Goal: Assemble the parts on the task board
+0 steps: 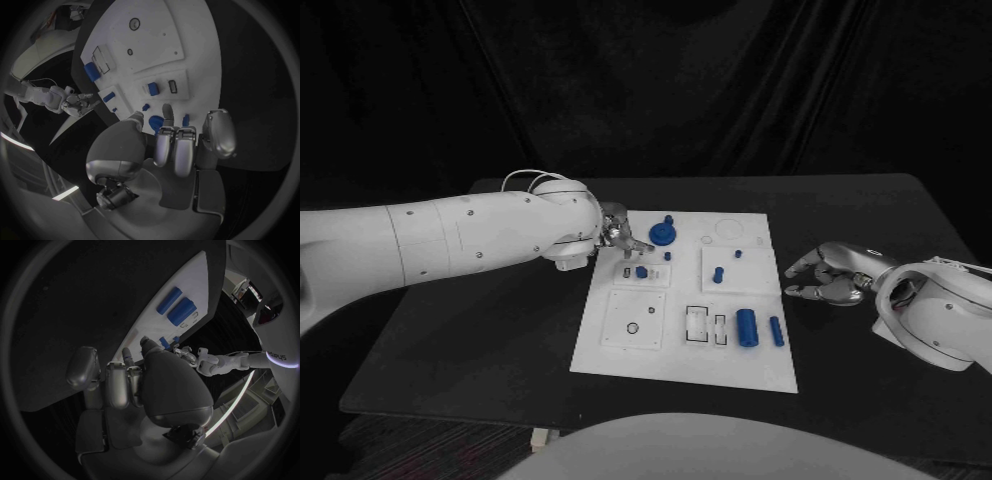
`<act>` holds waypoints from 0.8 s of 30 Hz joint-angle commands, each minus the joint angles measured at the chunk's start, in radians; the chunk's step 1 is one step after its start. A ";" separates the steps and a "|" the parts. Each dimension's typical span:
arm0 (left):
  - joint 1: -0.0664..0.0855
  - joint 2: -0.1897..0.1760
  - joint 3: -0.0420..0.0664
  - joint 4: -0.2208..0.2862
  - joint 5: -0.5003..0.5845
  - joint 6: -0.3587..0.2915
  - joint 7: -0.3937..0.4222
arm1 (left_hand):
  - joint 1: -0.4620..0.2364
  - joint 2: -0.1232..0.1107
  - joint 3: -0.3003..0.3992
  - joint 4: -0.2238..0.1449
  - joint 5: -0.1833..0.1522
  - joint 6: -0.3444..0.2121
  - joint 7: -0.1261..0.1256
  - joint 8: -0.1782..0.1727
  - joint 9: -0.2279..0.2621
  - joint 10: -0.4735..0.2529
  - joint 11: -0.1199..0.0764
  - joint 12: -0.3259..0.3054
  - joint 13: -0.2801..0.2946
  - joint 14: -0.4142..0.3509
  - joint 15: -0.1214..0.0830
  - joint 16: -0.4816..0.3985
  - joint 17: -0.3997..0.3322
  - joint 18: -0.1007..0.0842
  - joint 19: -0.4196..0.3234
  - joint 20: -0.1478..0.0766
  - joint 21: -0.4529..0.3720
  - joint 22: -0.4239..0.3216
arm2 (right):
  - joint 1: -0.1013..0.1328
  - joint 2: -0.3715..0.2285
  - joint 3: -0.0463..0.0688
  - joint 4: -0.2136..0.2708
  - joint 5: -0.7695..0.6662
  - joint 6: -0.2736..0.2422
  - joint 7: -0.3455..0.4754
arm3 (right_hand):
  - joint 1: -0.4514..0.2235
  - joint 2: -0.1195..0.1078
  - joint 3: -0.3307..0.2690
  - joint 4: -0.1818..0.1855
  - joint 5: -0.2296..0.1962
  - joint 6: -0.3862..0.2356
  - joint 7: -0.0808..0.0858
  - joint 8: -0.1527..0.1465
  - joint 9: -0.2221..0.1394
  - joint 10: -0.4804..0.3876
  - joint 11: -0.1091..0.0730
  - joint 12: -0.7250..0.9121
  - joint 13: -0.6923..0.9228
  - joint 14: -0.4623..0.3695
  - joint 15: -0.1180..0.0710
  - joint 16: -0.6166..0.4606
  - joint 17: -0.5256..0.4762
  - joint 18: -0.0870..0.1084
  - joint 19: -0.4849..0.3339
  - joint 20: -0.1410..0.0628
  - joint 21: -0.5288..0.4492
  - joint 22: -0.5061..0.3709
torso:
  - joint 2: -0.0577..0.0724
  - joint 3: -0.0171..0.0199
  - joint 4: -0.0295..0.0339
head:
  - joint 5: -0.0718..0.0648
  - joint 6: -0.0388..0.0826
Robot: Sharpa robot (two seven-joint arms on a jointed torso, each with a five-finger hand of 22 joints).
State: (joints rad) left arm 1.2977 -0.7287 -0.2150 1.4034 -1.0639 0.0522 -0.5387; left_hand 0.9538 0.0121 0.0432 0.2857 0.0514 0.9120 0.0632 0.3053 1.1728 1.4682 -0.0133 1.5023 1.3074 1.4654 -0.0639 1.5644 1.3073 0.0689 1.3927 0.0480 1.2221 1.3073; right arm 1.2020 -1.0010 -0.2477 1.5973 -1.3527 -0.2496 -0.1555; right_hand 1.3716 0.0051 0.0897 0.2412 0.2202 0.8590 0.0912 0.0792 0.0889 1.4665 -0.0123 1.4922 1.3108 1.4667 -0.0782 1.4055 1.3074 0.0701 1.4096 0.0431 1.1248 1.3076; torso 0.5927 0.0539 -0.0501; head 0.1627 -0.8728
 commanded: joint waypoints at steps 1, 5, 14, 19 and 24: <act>0.003 -0.027 0.000 0.041 -0.046 -0.097 0.055 | 0.013 0.007 -0.014 0.000 -0.002 -0.012 0.004 -0.019 -0.020 0.046 0.009 0.001 0.207 0.099 0.012 -0.001 0.256 0.007 0.004 0.008 0.002 0.160 | -0.002 -0.004 0.001 0.005 -0.002 0.001 -0.006 | 0.007 -0.003 0.001 -0.005 0.004 0.008 0.000 -0.006 -0.001 0.037 0.006 -0.003 0.177 0.056 0.010 -0.003 0.071 0.018 -0.007 0.001 -0.001 0.144 | 0.000 0.0009 -0.0006 | -0.001 0.000; 0.004 -0.058 0.000 0.076 -0.049 -0.113 0.065 | 0.025 0.021 -0.025 -0.001 -0.001 -0.012 0.009 -0.040 -0.050 0.042 0.015 -0.003 0.204 0.097 0.016 -0.003 0.254 0.009 0.003 0.013 -0.002 0.159 | -0.002 -0.008 0.001 0.008 -0.002 0.001 -0.006 | 0.007 -0.003 0.001 -0.005 0.004 0.008 0.000 -0.006 -0.001 0.037 0.006 -0.003 0.177 0.056 0.010 -0.003 0.071 0.018 -0.007 0.001 -0.001 0.144 | 0.001 0.0004 0.0002 | 0.001 0.000; -0.005 -0.087 0.000 0.105 -0.051 -0.137 0.090 | 0.145 0.044 -0.006 -0.061 0.130 0.022 0.014 -0.114 -0.199 0.043 0.019 -0.002 0.204 0.096 0.020 -0.005 0.251 0.010 0.003 0.019 -0.005 0.159 | -0.002 -0.008 0.001 0.007 -0.002 0.000 -0.005 | 0.007 -0.003 0.001 -0.005 0.004 0.008 0.000 -0.006 -0.001 0.037 0.006 -0.003 0.177 0.056 0.010 -0.003 0.071 0.018 -0.007 0.001 -0.001 0.144 | 0.000 -0.0007 -0.0004 | 0.005 0.000; -0.019 -0.088 0.000 0.108 -0.052 -0.143 0.094 | 0.140 0.042 -0.010 -0.056 0.133 0.040 0.016 -0.134 -0.245 0.043 0.021 -0.002 0.204 0.095 0.022 -0.005 0.251 0.010 0.005 0.021 -0.005 0.159 | -0.003 -0.011 0.001 0.007 -0.002 0.000 -0.004 | 0.006 -0.002 0.001 -0.003 0.005 0.008 0.000 -0.006 -0.002 0.037 0.006 -0.003 0.177 0.056 0.010 -0.002 0.071 0.018 -0.007 0.001 -0.002 0.143 | 0.001 -0.0009 -0.0006 | 0.006 0.000; -0.031 -0.084 0.000 0.103 -0.052 -0.134 0.090 | 0.135 0.043 -0.013 -0.052 0.133 0.047 0.015 -0.136 -0.255 0.042 0.020 -0.003 0.202 0.095 0.022 -0.005 0.251 0.010 0.005 0.021 -0.006 0.159 | -0.003 -0.011 0.001 0.006 -0.002 0.000 -0.004 | 0.006 -0.002 0.001 -0.003 0.005 0.008 0.000 -0.006 -0.002 0.037 0.006 -0.003 0.177 0.056 0.010 -0.002 0.071 0.018 -0.007 0.001 -0.002 0.143 | 0.001 -0.0010 0.0000 | 0.007 0.000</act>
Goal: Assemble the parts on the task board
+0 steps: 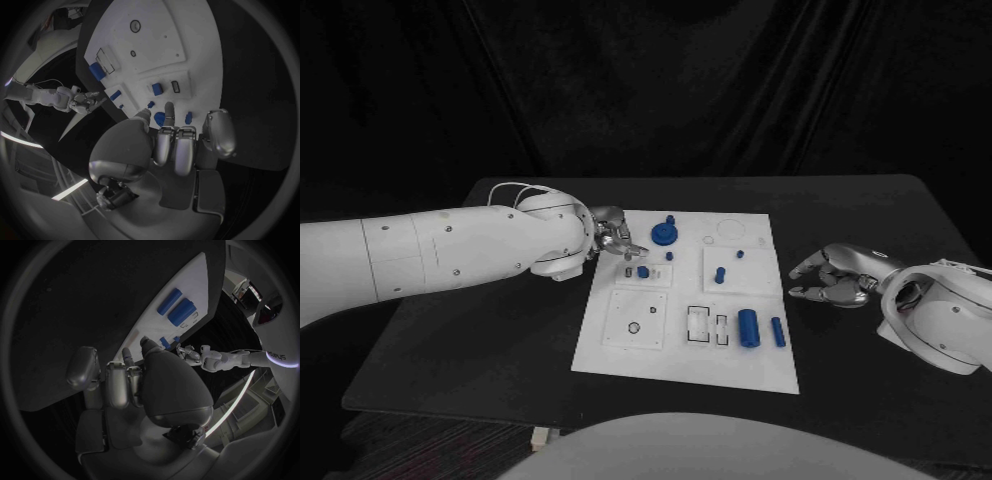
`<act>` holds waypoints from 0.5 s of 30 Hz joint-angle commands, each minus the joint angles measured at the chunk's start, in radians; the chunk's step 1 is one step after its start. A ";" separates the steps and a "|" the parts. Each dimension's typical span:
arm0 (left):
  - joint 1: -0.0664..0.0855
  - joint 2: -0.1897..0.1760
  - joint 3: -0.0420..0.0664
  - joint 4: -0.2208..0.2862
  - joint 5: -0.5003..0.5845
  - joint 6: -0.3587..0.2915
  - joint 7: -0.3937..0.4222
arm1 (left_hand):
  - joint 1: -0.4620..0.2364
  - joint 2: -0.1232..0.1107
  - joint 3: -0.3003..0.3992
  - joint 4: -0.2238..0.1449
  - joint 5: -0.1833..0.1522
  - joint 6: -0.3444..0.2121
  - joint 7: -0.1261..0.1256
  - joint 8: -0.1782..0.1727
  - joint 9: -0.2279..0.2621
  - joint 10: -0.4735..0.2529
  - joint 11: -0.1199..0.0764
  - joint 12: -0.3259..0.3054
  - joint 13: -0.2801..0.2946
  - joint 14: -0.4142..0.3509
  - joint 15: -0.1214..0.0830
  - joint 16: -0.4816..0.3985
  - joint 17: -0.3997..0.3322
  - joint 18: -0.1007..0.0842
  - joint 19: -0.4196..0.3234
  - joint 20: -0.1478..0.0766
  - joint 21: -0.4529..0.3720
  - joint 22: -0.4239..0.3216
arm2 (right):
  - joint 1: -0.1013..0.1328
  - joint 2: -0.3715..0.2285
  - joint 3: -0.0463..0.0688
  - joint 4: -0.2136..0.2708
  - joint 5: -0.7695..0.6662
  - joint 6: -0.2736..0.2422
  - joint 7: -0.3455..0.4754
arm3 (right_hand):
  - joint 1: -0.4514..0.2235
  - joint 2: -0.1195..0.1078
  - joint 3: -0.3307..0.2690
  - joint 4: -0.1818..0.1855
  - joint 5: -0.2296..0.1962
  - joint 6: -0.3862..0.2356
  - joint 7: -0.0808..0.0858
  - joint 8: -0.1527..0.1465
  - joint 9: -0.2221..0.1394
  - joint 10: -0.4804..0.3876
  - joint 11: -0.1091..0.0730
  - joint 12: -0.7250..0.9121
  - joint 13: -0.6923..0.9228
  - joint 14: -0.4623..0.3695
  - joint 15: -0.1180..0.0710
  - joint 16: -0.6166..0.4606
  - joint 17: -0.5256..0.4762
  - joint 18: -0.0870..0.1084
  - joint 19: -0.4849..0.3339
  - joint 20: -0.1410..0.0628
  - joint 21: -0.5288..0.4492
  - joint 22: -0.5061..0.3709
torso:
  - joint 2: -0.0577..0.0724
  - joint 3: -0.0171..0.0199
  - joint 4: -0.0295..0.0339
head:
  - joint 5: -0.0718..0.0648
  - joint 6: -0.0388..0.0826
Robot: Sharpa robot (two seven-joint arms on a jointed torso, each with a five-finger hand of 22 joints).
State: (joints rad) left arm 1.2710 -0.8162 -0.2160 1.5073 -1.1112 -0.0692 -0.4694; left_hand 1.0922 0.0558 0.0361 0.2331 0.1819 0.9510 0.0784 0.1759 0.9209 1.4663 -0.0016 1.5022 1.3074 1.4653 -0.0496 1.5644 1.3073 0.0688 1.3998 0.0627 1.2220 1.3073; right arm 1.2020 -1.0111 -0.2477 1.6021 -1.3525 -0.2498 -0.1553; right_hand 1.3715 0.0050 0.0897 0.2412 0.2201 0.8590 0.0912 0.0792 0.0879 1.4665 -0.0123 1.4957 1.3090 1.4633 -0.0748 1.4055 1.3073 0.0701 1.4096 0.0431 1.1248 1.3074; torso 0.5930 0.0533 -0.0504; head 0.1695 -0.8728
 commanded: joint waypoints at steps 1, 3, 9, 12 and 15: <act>-0.006 0.005 0.001 -0.001 -0.004 -0.010 0.020 | -0.005 0.000 -0.006 0.002 0.002 0.010 0.000 -0.007 -0.005 0.044 0.009 -0.003 0.202 0.095 0.007 -0.005 0.251 0.010 -0.003 0.006 -0.006 0.159 | -0.003 0.000 0.001 0.001 -0.002 0.001 -0.004 | 0.006 -0.002 0.001 -0.004 0.005 0.008 0.000 -0.006 -0.001 0.037 0.006 -0.006 0.179 0.059 0.006 -0.002 0.072 0.018 -0.007 0.001 -0.002 0.144 | 0.000 -0.0006 0.0003 | 0.002 0.000; -0.011 0.009 0.001 -0.003 -0.004 -0.004 0.016 | -0.006 0.000 -0.007 0.004 0.001 0.013 0.000 -0.008 -0.008 0.044 0.008 -0.003 0.202 0.095 0.007 -0.005 0.250 0.010 -0.003 0.006 -0.007 0.159 | -0.003 0.000 0.001 0.001 -0.002 0.000 -0.004 | 0.006 -0.002 0.001 -0.004 0.005 0.008 0.000 -0.006 -0.001 0.037 0.006 -0.006 0.179 0.059 0.006 -0.002 0.072 0.018 -0.007 0.001 -0.002 0.144 | 0.000 0.0000 -0.0003 | 0.003 0.000; -0.020 0.019 0.001 -0.009 -0.004 0.014 0.000 | -0.016 0.001 -0.015 0.011 -0.025 0.024 -0.001 -0.014 -0.030 0.044 0.008 -0.003 0.202 0.094 0.007 -0.006 0.249 0.010 -0.003 0.006 -0.007 0.159 | -0.005 0.000 0.001 0.001 -0.002 0.001 -0.003 | 0.006 -0.001 0.001 -0.003 0.005 0.008 0.000 -0.006 -0.001 0.037 0.006 -0.007 0.179 0.059 0.007 -0.002 0.071 0.018 -0.008 0.001 -0.003 0.143 | 0.000 -0.0001 -0.0002 | 0.004 0.000; -0.023 0.022 0.001 -0.012 -0.004 0.019 -0.005 | -0.020 0.002 -0.018 0.015 -0.034 0.028 -0.001 -0.015 -0.035 0.043 0.008 -0.004 0.201 0.094 0.007 -0.006 0.249 0.010 -0.003 0.006 -0.008 0.158 | -0.005 0.000 0.001 0.001 -0.002 0.001 -0.003 | 0.006 -0.001 0.001 -0.003 0.006 0.008 0.000 -0.006 -0.001 0.036 0.006 -0.007 0.179 0.059 0.007 -0.003 0.071 0.018 -0.007 0.001 -0.003 0.144 | 0.000 0.0001 -0.0001 | 0.004 0.000; -0.025 0.025 0.001 -0.013 -0.004 0.022 -0.008 | -0.021 0.003 -0.019 0.016 -0.037 0.033 -0.002 -0.013 -0.038 0.043 0.007 -0.005 0.201 0.094 0.007 -0.007 0.249 0.010 -0.003 0.006 -0.007 0.159 | -0.005 -0.001 0.001 0.001 -0.002 0.001 -0.004 | 0.006 -0.001 0.002 -0.003 0.006 0.008 0.000 -0.006 -0.001 0.037 0.006 -0.007 0.179 0.059 0.007 -0.003 0.071 0.018 -0.007 0.001 -0.003 0.143 | 0.000 -0.0002 -0.0003 | 0.004 0.000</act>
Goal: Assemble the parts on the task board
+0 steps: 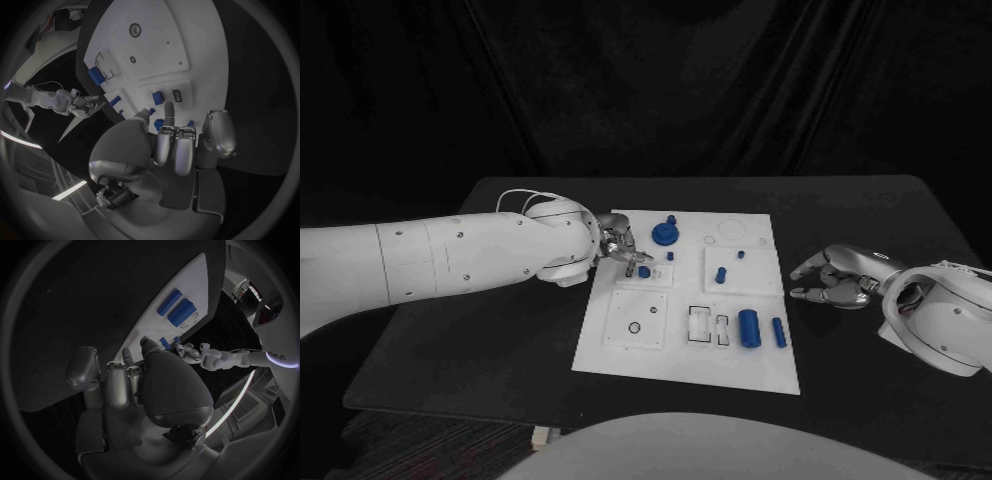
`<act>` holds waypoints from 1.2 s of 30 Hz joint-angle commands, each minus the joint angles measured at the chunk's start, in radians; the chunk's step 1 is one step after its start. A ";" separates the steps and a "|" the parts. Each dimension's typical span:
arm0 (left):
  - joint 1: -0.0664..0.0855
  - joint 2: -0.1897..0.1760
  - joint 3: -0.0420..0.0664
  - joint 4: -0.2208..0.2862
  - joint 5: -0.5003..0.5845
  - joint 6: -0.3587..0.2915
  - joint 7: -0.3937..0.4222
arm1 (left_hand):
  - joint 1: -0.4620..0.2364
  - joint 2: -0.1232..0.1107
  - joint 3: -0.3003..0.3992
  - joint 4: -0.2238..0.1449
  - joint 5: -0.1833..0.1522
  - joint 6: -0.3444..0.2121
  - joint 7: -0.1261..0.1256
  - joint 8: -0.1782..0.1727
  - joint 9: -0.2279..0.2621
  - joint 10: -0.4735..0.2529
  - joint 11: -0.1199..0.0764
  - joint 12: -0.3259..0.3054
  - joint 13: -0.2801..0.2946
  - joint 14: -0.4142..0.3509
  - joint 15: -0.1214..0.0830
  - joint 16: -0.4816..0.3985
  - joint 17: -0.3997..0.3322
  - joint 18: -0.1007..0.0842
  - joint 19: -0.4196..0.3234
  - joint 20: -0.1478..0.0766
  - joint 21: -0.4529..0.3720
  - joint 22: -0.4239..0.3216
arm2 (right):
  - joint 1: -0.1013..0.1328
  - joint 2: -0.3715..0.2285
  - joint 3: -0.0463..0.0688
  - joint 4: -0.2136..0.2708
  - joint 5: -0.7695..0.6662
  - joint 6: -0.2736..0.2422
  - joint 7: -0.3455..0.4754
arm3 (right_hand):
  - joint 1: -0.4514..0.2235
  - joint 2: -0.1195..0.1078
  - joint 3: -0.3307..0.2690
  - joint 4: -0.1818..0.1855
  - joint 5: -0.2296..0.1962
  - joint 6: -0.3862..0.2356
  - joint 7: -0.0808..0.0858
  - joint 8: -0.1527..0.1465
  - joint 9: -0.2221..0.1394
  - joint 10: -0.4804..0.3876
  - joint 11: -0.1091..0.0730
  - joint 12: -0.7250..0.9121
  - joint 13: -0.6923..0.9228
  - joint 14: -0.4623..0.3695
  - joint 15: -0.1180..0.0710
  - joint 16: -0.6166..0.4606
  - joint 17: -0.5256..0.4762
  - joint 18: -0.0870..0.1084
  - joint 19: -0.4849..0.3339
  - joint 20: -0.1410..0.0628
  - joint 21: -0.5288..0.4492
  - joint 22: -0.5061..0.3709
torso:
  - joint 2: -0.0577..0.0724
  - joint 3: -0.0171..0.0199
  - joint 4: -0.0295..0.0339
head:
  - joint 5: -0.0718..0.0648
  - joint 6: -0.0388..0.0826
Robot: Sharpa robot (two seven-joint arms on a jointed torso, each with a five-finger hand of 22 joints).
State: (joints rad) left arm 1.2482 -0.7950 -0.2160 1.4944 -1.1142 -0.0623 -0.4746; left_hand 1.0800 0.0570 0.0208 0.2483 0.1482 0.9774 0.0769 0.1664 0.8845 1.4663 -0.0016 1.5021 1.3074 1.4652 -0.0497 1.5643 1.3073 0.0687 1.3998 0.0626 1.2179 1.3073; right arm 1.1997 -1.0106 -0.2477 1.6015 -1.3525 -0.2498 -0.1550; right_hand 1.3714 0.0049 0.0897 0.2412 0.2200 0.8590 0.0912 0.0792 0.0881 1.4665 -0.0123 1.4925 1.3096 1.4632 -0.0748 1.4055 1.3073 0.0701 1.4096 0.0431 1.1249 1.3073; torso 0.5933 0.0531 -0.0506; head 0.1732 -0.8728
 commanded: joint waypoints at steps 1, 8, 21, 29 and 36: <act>-0.003 0.004 0.001 0.000 -0.002 0.017 -0.003 | -0.009 0.002 -0.004 0.001 -0.003 0.007 -0.001 -0.004 -0.001 0.043 0.007 -0.004 0.201 0.094 0.007 -0.007 0.249 0.010 -0.003 0.006 -0.003 0.159 | -0.003 -0.002 0.001 0.001 -0.002 0.001 -0.004 | 0.006 -0.001 0.002 -0.003 0.006 0.008 0.000 -0.006 -0.001 0.037 0.006 -0.003 0.178 0.059 0.007 -0.003 0.071 0.018 -0.007 0.001 -0.003 0.144 | 0.000 0.0004 -0.0002 | 0.000 0.000; -0.006 0.008 0.001 0.000 -0.002 0.026 -0.008 | -0.008 0.003 -0.005 0.001 -0.002 0.017 -0.003 0.000 -0.004 0.042 0.006 -0.005 0.201 0.095 0.006 -0.006 0.250 0.010 -0.002 0.005 -0.003 0.159 | -0.004 -0.001 0.001 0.001 -0.002 0.000 -0.004 | 0.007 -0.001 0.002 -0.003 0.008 0.008 0.000 -0.006 -0.002 0.037 0.006 -0.003 0.178 0.059 0.007 -0.003 0.071 0.018 -0.008 0.001 -0.004 0.143 | 0.000 0.0002 -0.0001 | 0.000 0.000; -0.009 0.015 0.001 -0.001 -0.002 0.050 -0.016 | 0.020 0.005 0.004 -0.021 0.052 0.036 -0.010 0.001 -0.024 0.041 0.000 -0.007 0.199 0.093 0.000 -0.008 0.248 0.011 -0.003 0.001 -0.006 0.158 | -0.004 0.000 0.001 -0.001 -0.002 0.000 -0.004 | 0.008 0.000 0.003 -0.004 0.010 0.009 0.000 -0.006 -0.002 0.036 0.006 -0.004 0.178 0.059 0.007 -0.002 0.071 0.018 -0.008 0.001 -0.004 0.143 | 0.000 0.0002 -0.0002 | 0.001 0.000; -0.010 0.023 0.001 -0.004 -0.002 0.052 -0.011 | 0.051 0.003 0.024 -0.050 0.111 0.042 -0.014 -0.002 -0.040 0.040 -0.004 -0.008 0.198 0.093 -0.003 -0.008 0.247 0.011 -0.002 -0.003 -0.007 0.158 | -0.005 0.002 0.001 -0.001 -0.002 0.000 -0.004 | 0.008 0.000 0.003 -0.004 0.010 0.009 0.000 -0.006 -0.002 0.036 0.006 -0.004 0.178 0.059 0.007 -0.002 0.071 0.018 -0.008 0.001 -0.004 0.143 | 0.000 0.0004 -0.0002 | 0.002 0.000; -0.010 0.035 0.001 -0.015 -0.002 0.054 -0.008 | 0.063 0.001 0.035 -0.063 0.131 0.042 -0.016 -0.004 -0.047 0.040 -0.006 -0.009 0.197 0.093 -0.004 -0.008 0.247 0.011 -0.002 -0.004 -0.008 0.158 | -0.005 0.002 0.001 0.000 -0.002 0.000 -0.004 | 0.009 0.000 0.003 -0.004 0.012 0.009 0.000 -0.006 -0.002 0.036 0.006 -0.004 0.177 0.059 0.006 -0.003 0.071 0.018 -0.008 0.001 -0.005 0.143 | 0.000 0.0004 -0.0001 | 0.002 0.000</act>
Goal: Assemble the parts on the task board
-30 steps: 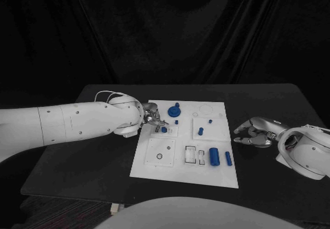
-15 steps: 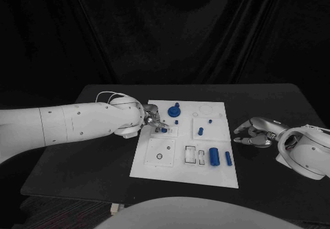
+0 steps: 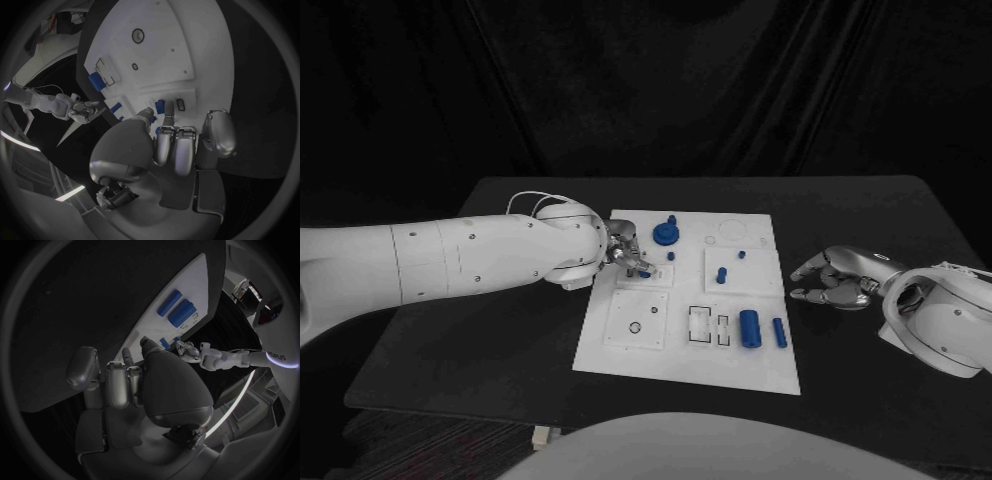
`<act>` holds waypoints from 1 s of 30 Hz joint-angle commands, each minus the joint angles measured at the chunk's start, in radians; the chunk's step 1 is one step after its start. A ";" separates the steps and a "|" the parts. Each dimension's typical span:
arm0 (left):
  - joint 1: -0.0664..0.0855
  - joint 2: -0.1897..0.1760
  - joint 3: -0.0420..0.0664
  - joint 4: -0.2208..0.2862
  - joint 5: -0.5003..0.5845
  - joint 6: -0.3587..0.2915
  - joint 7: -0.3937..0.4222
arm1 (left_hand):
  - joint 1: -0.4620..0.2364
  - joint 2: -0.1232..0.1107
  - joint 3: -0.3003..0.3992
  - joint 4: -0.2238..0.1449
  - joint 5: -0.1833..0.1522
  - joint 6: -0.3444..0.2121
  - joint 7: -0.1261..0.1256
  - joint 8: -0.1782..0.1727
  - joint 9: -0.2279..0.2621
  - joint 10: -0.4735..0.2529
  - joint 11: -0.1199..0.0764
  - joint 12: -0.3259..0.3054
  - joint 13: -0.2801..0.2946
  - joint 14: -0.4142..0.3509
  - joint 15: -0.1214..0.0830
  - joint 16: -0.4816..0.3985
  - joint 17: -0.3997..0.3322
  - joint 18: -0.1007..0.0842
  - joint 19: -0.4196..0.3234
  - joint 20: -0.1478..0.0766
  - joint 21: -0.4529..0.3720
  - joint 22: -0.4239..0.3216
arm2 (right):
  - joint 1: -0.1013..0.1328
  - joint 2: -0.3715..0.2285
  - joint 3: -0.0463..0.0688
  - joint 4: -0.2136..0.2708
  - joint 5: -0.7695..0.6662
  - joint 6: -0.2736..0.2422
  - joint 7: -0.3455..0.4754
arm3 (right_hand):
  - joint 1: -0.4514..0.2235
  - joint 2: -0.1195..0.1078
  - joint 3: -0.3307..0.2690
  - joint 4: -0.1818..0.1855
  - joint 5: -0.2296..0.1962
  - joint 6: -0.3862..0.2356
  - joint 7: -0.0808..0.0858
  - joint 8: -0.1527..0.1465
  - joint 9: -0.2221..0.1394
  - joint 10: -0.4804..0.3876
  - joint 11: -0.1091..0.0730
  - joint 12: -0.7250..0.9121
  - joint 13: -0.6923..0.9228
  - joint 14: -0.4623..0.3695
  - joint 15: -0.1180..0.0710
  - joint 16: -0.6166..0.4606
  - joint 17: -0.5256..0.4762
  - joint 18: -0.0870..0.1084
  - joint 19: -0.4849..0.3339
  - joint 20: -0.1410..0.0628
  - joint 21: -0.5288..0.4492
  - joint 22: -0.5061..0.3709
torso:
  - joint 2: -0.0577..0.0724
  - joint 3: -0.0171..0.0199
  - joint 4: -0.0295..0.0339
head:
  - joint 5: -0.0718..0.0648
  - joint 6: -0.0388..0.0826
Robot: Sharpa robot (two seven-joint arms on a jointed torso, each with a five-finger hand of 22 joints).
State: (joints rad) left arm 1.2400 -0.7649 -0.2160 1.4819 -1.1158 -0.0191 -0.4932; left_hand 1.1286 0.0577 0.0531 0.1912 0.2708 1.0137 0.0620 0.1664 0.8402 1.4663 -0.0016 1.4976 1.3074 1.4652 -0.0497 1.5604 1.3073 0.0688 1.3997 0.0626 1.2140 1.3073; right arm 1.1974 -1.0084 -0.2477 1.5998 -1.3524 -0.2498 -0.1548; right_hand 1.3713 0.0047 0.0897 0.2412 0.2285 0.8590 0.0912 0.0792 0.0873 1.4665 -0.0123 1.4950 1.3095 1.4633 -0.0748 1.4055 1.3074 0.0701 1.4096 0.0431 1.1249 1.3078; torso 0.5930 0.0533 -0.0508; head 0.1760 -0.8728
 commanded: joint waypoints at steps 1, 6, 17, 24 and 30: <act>-0.002 0.006 0.001 -0.003 0.000 0.011 0.011 | 0.017 0.000 0.005 -0.008 0.011 0.006 -0.001 -0.004 -0.004 0.040 -0.006 -0.004 0.197 0.092 -0.004 -0.005 0.247 0.011 -0.003 -0.004 -0.005 0.158 | -0.003 0.000 0.001 0.001 -0.002 0.000 -0.005 | 0.009 0.000 0.003 -0.004 0.004 0.009 0.000 -0.006 -0.001 0.036 0.006 -0.007 0.178 0.059 0.006 -0.003 0.071 0.018 -0.008 0.001 -0.006 0.143 | 0.000 0.0003 0.0000 | -0.001 0.000; -0.002 0.011 0.001 -0.006 0.000 0.016 0.012 | 0.029 0.000 0.025 -0.022 0.024 0.012 -0.004 -0.004 -0.010 0.040 -0.009 -0.004 0.198 0.093 -0.006 -0.004 0.247 0.011 -0.002 -0.006 -0.004 0.158 | -0.003 -0.001 0.001 0.001 -0.002 0.000 -0.005 | 0.010 0.000 0.004 -0.005 0.005 0.009 0.000 -0.006 -0.002 0.036 0.006 -0.007 0.177 0.059 0.006 -0.004 0.069 0.019 -0.008 0.001 -0.007 0.142 | 0.000 0.0002 -0.0002 | -0.002 0.000; -0.002 0.015 0.001 -0.008 0.000 0.019 0.014 | 0.053 -0.026 0.131 -0.081 0.115 0.029 -0.014 0.004 -0.022 0.040 -0.018 -0.005 0.198 0.094 -0.014 -0.004 0.248 0.010 0.001 -0.014 -0.002 0.159 | -0.003 -0.001 0.001 0.001 -0.002 -0.001 -0.006 | 0.011 0.001 0.005 -0.005 0.006 0.009 0.000 -0.006 -0.002 0.035 0.006 -0.007 0.177 0.059 0.006 -0.006 0.068 0.019 -0.009 0.001 -0.008 0.142 | 0.000 0.0003 0.0001 | -0.005 0.000; -0.002 0.016 0.001 -0.008 0.000 0.008 0.016 | 0.045 -0.036 0.160 -0.091 0.120 0.032 -0.016 0.010 -0.020 0.041 -0.020 -0.004 0.198 0.093 -0.016 -0.004 0.248 0.010 0.002 -0.015 -0.001 0.160 | -0.003 -0.002 0.001 0.000 -0.002 -0.003 -0.006 | 0.012 0.001 0.006 -0.006 0.007 0.009 0.000 -0.006 -0.002 0.036 0.006 -0.007 0.177 0.059 0.006 -0.006 0.068 0.019 -0.009 0.001 -0.008 0.142 | 0.000 0.0001 0.0000 | -0.008 0.000; -0.002 0.017 0.001 -0.007 0.000 -0.007 0.020 | 0.042 -0.047 0.189 -0.104 0.124 0.028 -0.016 0.013 -0.017 0.038 -0.020 -0.008 0.195 0.091 -0.016 -0.006 0.245 0.011 0.000 -0.016 -0.006 0.158 | -0.003 -0.001 0.001 -0.001 -0.002 -0.004 -0.007 | 0.014 0.002 0.007 -0.007 0.008 0.009 0.000 -0.006 -0.002 0.035 0.006 -0.007 0.177 0.058 0.006 -0.006 0.067 0.019 -0.009 0.001 -0.010 0.142 | 0.000 -0.0003 -0.0001 | -0.008 0.000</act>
State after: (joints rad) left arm 1.2396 -0.7498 -0.2155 1.4733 -1.1161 -0.0131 -0.4891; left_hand 1.1705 0.0203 0.2372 0.0878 0.3904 1.0437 0.0467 0.1760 0.8212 1.4670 -0.0153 1.4936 1.3074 1.4652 -0.0572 1.5593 1.3073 0.0689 1.3997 0.0549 1.2130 1.3073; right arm 1.1972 -1.0093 -0.2477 1.5987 -1.3523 -0.2502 -0.1550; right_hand 1.3717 0.0051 0.0925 0.2385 0.2324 0.8590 0.0912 0.0792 0.0865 1.4665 -0.0123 1.4921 1.3106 1.4633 -0.0748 1.4055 1.3074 0.0701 1.4096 0.0431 1.1197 1.3075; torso 0.5931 0.0533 -0.0510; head 0.1682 -0.8728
